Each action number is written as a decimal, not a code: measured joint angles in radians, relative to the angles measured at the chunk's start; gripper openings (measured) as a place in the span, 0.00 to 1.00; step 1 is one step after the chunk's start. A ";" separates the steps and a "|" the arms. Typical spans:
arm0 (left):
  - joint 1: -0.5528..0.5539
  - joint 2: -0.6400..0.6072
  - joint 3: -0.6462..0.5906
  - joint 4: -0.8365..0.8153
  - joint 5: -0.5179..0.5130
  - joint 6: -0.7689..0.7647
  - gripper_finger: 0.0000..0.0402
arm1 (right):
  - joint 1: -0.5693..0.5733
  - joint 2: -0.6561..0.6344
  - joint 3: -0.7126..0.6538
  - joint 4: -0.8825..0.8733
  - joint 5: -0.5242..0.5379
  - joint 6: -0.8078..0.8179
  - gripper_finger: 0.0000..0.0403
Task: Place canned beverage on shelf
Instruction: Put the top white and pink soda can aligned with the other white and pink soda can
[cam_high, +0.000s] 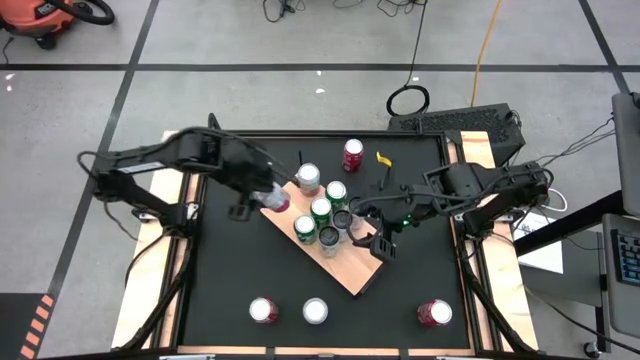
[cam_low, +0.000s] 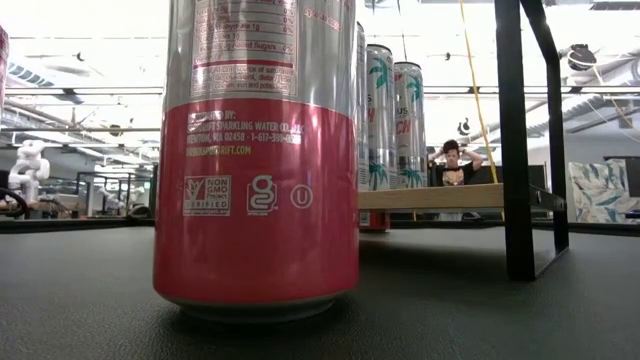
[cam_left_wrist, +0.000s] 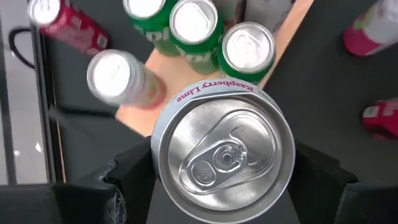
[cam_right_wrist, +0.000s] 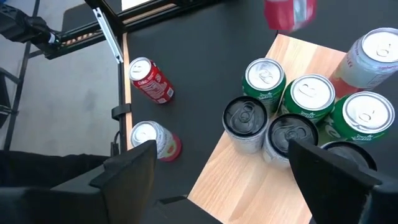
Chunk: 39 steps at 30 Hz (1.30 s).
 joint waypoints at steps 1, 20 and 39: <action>0.000 0.017 0.000 0.020 0.000 0.019 0.70 | 0.000 0.000 0.000 0.000 0.000 -0.002 0.85; 0.106 0.200 0.001 0.084 0.058 0.164 0.70 | 0.000 0.000 0.000 -0.001 0.000 -0.017 0.85; 0.081 0.205 -0.127 0.143 0.075 0.109 0.70 | -0.001 0.000 0.000 0.000 0.022 -0.038 0.85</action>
